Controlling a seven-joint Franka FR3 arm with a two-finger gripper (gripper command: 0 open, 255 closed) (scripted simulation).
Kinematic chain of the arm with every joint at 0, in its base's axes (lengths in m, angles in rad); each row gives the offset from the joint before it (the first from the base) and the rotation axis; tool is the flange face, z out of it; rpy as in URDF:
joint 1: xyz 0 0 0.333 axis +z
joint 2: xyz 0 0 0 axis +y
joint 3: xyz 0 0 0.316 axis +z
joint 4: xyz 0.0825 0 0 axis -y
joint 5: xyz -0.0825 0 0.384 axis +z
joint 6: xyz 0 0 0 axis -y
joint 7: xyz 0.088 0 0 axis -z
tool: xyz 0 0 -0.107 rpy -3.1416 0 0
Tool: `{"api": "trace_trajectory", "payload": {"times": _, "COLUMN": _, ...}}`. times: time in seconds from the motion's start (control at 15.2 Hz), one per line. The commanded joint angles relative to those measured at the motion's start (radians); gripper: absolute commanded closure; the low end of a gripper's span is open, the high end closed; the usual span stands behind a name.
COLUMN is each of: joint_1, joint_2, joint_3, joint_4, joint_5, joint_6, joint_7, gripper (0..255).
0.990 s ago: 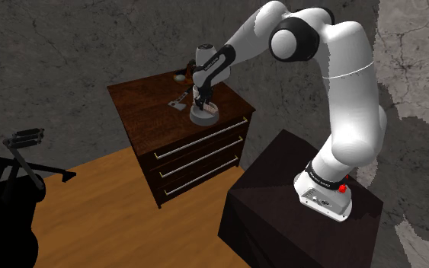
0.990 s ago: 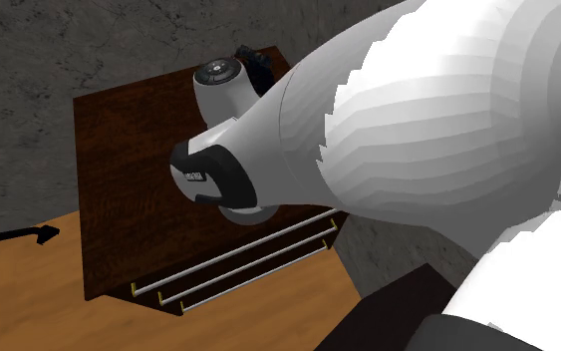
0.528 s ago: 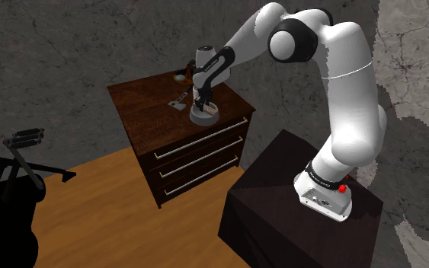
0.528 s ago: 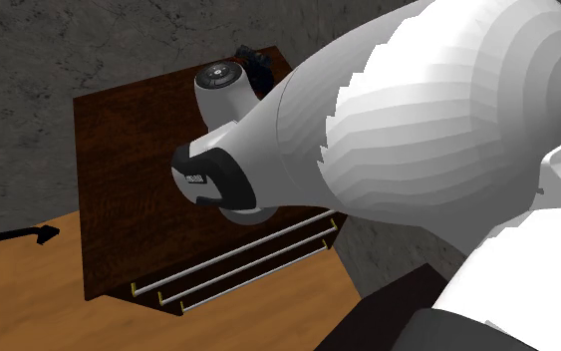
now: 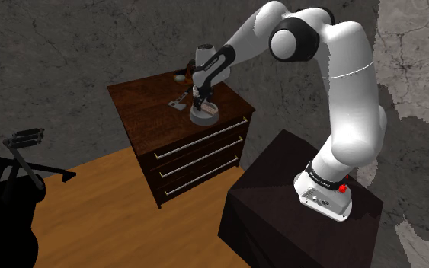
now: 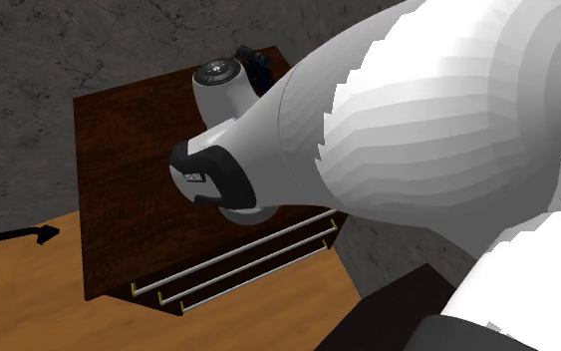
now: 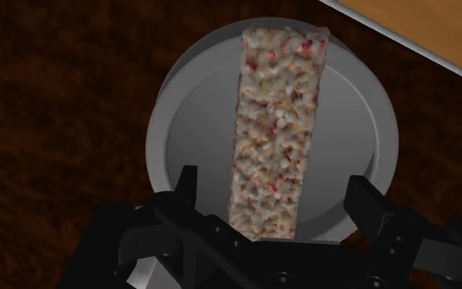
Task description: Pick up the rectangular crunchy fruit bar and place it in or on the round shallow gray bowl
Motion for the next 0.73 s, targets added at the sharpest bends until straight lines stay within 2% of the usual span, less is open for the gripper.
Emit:
{"api": "trace_trajectory", "payload": {"times": 0.0, "joint_1": 0.003, "joint_2": -0.04, "joint_3": -0.004, "joint_4": -0.009, "joint_5": -0.004, "joint_6": -0.03, "joint_7": 0.001, "gripper": 0}}
{"api": "trace_trajectory", "payload": {"times": 0.13, "joint_1": 0.008, "joint_2": -0.084, "joint_3": -0.008, "joint_4": -0.015, "joint_5": -0.009, "joint_6": -0.069, "joint_7": 0.005, "gripper": 0}}
{"api": "trace_trajectory", "payload": {"times": 0.66, "joint_1": 0.008, "joint_2": -0.084, "joint_3": -0.008, "joint_4": -0.015, "joint_5": -0.009, "joint_6": -0.069, "joint_7": 0.005, "gripper": 0}}
